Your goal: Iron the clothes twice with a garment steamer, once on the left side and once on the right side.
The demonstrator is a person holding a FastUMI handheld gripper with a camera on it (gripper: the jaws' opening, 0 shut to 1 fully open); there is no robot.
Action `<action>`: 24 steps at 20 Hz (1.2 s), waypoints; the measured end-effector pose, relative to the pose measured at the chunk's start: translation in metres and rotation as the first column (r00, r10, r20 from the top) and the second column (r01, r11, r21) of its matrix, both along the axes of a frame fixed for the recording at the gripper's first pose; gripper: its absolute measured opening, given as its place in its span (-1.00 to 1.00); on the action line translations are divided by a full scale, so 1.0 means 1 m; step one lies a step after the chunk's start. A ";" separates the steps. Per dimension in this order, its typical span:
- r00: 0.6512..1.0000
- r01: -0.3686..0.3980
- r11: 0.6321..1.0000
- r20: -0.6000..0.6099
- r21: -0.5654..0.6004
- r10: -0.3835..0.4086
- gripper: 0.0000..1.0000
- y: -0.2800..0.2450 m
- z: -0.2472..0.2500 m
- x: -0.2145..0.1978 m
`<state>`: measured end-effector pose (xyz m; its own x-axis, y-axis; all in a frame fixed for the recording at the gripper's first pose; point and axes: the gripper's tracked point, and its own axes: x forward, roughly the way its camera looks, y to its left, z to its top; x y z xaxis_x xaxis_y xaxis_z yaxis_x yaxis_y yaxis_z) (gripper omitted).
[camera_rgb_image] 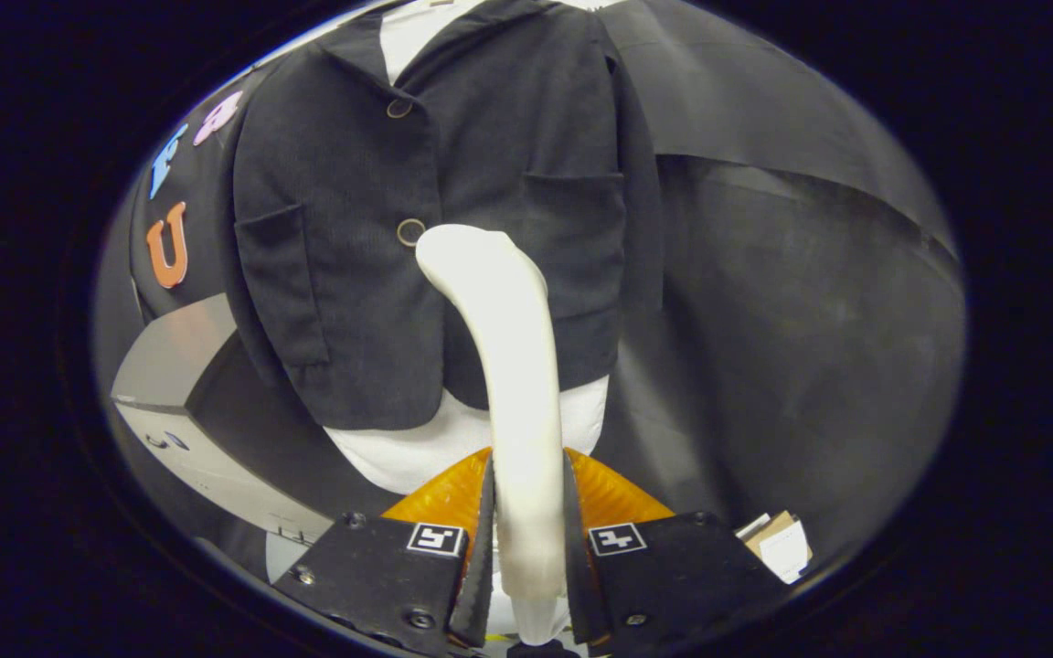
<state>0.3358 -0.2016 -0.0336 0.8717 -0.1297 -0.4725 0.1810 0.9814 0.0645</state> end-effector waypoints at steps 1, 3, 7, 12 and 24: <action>1.000 -0.007 1.000 -0.005 0.008 0.007 -0.27 0.000 -0.005 0.000; 1.000 -0.018 0.999 -0.014 0.030 0.019 -0.27 0.002 -0.009 0.000; 0.999 -0.036 0.996 -0.013 0.079 0.037 -0.27 0.007 -0.016 0.001; 0.999 -0.030 0.989 0.039 0.143 0.025 -0.27 0.014 -0.011 -0.024; 0.994 -0.005 0.991 0.112 0.130 -0.010 -0.27 0.134 0.002 -0.188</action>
<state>0.1478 -0.0676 -0.0312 0.9200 -0.0759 -0.3845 0.1678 0.9629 0.2114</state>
